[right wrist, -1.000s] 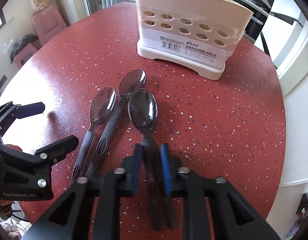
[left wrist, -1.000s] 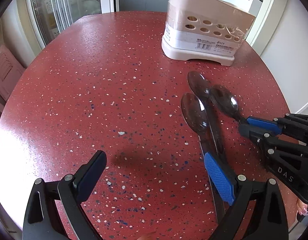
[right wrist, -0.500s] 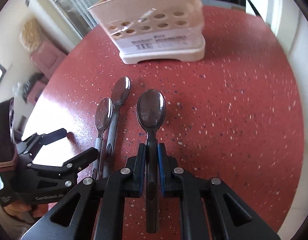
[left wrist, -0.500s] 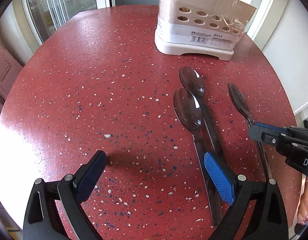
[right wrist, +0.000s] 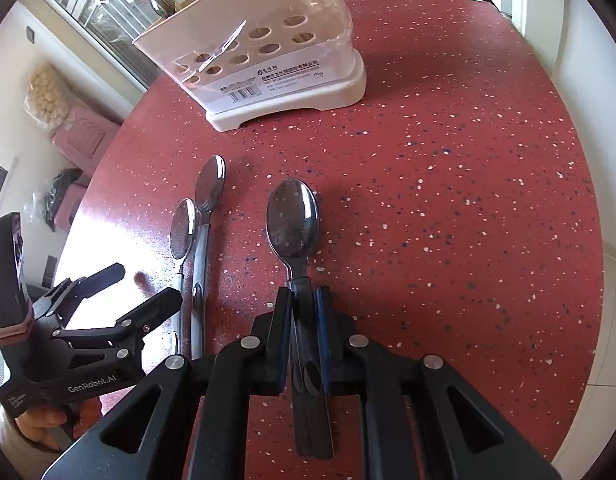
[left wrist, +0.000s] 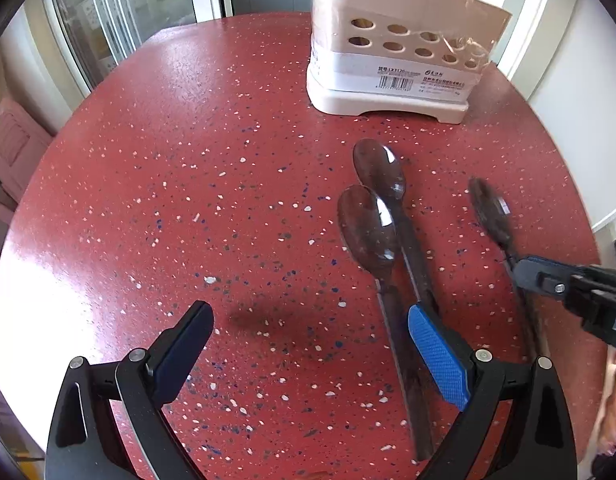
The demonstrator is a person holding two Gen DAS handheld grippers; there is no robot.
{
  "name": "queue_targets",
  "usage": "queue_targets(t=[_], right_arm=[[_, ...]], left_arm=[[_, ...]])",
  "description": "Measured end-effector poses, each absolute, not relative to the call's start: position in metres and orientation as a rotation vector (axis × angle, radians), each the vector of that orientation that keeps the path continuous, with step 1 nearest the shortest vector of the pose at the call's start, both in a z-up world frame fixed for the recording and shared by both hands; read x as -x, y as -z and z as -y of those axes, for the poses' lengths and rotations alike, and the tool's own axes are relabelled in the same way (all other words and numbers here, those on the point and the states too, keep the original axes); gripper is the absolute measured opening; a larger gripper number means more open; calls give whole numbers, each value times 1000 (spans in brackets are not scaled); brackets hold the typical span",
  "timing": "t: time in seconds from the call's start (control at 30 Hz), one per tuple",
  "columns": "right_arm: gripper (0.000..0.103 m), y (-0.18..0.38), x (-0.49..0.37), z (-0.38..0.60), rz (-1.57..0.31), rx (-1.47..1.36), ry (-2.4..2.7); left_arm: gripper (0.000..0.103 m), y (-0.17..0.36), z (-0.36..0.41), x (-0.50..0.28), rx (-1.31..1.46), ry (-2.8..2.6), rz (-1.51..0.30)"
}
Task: Organize utensils
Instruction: 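Grasp another dark spoon with the left tool while the right tool holds its spoon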
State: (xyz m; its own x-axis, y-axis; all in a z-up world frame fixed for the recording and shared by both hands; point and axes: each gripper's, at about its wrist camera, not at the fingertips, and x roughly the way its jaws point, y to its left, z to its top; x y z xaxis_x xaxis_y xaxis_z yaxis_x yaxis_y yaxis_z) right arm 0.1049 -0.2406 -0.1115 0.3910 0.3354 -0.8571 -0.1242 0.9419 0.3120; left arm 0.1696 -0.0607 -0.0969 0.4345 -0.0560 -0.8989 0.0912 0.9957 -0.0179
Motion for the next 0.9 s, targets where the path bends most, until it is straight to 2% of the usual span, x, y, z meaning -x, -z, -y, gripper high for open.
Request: queue_targets(t=[0.3,0.7,0.77,0.9], right_arm=[[14,108,-102,262,-1145,-188,-200],[14,105,-132,225,-1245,-43,-166],[14,105,-139,217,-1274,-16,-150],[13,106,-148,205,-1293,-5,-145]], left_arm=[[103,98,49,-167,-25,87,-1114],[103,100,57,-181,-61,133,-1172],[97,97,63,-182,-79,156,-1175],[76,90,78,-189,-120,209,-1195]])
